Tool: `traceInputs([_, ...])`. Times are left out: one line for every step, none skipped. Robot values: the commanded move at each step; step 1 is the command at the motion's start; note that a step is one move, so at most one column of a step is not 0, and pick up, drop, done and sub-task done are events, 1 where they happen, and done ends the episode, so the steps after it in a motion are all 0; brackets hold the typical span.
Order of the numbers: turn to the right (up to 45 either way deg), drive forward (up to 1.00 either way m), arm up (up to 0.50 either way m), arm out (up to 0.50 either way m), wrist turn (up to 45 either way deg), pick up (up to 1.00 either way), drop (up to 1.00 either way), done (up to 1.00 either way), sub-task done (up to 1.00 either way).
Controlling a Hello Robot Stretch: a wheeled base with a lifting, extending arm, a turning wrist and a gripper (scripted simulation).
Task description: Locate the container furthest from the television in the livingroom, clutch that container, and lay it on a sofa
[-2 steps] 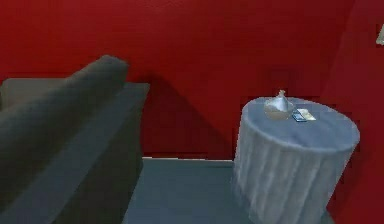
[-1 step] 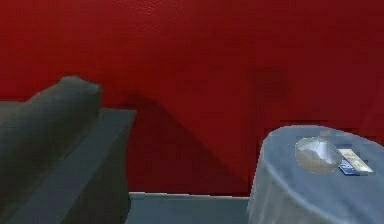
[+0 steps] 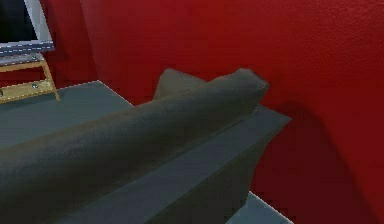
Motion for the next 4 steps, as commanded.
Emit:
traceInputs([0.0, 0.0, 0.5, 0.0, 0.0, 0.0, 0.0, 0.0, 0.0])
traceInputs([0.0, 0.0, 0.38, 0.0, 0.0, 0.0, 0.0, 0.0, 0.0])
traceInputs([0.0, 0.0, 0.0, 0.5, 0.0, 0.0, 0.0, 0.0, 0.0])
traceInputs([0.0, 0.0, 0.0, 0.0, 45.0, 0.0, 0.0, 0.0, 0.0])
